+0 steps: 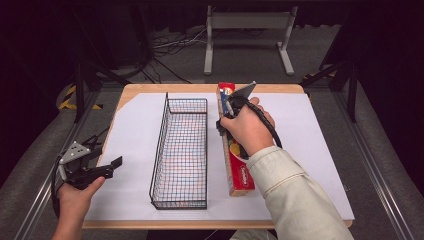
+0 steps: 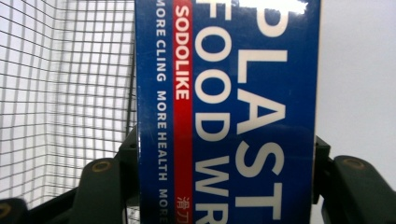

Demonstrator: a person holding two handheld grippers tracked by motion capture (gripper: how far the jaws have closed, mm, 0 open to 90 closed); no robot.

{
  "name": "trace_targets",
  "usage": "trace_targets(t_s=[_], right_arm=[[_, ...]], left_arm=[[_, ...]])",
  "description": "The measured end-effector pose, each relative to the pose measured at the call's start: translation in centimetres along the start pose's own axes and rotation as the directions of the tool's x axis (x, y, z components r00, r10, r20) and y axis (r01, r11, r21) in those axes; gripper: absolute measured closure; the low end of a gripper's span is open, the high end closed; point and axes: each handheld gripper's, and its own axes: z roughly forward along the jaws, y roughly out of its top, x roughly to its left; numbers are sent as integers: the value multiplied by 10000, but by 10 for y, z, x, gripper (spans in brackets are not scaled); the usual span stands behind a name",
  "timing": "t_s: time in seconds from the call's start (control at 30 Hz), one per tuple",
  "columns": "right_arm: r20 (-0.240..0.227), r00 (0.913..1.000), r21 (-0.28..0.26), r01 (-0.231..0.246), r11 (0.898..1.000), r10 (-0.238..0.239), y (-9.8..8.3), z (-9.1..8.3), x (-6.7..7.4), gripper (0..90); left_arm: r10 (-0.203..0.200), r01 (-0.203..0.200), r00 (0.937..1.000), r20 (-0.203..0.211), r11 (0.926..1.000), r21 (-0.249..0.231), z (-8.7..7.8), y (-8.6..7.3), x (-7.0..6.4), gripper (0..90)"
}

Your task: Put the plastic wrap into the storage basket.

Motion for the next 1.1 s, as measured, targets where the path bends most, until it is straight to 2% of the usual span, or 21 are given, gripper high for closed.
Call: trace_targets(t_s=[0.1, 0.17, 0.3, 0.37, 0.4, 0.53, 0.7, 0.9, 1.1], right_arm=[[-35, 10000, -40, 29, 10000, -29, 2, 1, 7, 394], [-100, 9997, 38, -229, 9997, 229, 3, 1, 14, 393], [-277, 9991, 55, -321, 9995, 322, 5, 2, 19, 393], [-303, 9989, 120, -351, 9993, 354, 7, 3, 27, 393], [-286, 9989, 133, -367, 9992, 370, 8, 3, 30, 393], [-277, 9995, 168, -122, 9998, 127, 11, 4, 42, 393], [-385, 9992, 146, -42, 9999, 47, 15, 5, 57, 393], [-542, 9984, -120, 141, 9998, -147, 16, 8, 72, 393], [-812, 9964, -190, -240, 9995, 223, 17, 12, 82, 394]], left_arm=[[-23, 23, 10000, 25, 10000, 29, 0, 0, -2, 179], [-36, 36, 10000, 18, 10000, -9, 0, -1, -2, 179], [-82, 82, 10000, 20, 10000, 1, -2, -3, -2, 179], [-11, 11, 10000, 16, 10000, 53, -2, -5, -2, 179], [-98, 97, 9999, 34, 9999, 59, -3, -7, -3, 179], [-112, 112, 9999, 8, 9999, 113, -5, -11, -3, 179], [-170, 173, 9998, -126, 9997, 186, -10, -17, -3, 180], [-238, 241, 9995, -214, 9996, 129, -14, -19, -2, 180], [-196, 198, 9997, -132, 9997, 169, -11, -18, -3, 181]])
